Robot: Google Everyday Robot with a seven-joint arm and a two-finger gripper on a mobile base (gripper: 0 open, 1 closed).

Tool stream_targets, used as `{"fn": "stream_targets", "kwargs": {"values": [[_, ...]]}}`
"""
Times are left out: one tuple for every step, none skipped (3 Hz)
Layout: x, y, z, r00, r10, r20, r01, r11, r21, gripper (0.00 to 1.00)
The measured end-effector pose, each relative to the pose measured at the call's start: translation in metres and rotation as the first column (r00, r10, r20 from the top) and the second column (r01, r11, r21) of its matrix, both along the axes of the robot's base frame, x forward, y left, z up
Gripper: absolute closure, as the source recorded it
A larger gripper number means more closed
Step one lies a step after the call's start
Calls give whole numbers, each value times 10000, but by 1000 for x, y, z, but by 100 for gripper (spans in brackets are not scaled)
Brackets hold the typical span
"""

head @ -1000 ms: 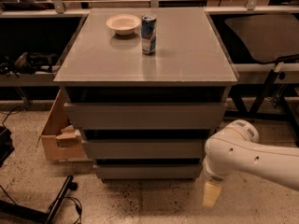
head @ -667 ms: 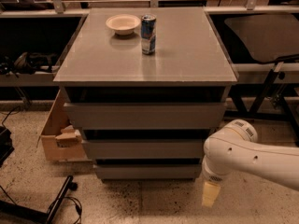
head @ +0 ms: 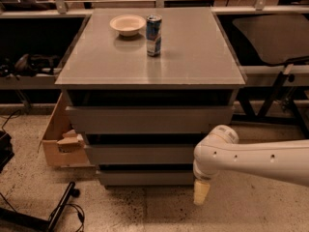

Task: Open middle drawer

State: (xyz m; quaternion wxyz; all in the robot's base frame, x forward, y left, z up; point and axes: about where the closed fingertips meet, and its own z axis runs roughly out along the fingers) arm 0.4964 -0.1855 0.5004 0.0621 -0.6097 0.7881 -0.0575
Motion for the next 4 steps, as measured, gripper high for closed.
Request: {"fn": "stream_targets", "kwargs": {"values": [[27, 10, -25, 9996, 198, 218, -201, 9997, 148, 0], [53, 22, -38, 9978, 469, 472, -478, 9987, 199, 0], [75, 34, -45, 9950, 724, 694, -740, 9970, 207, 0], [95, 45, -54, 9925, 955, 757, -968, 9952, 145, 0]]}}
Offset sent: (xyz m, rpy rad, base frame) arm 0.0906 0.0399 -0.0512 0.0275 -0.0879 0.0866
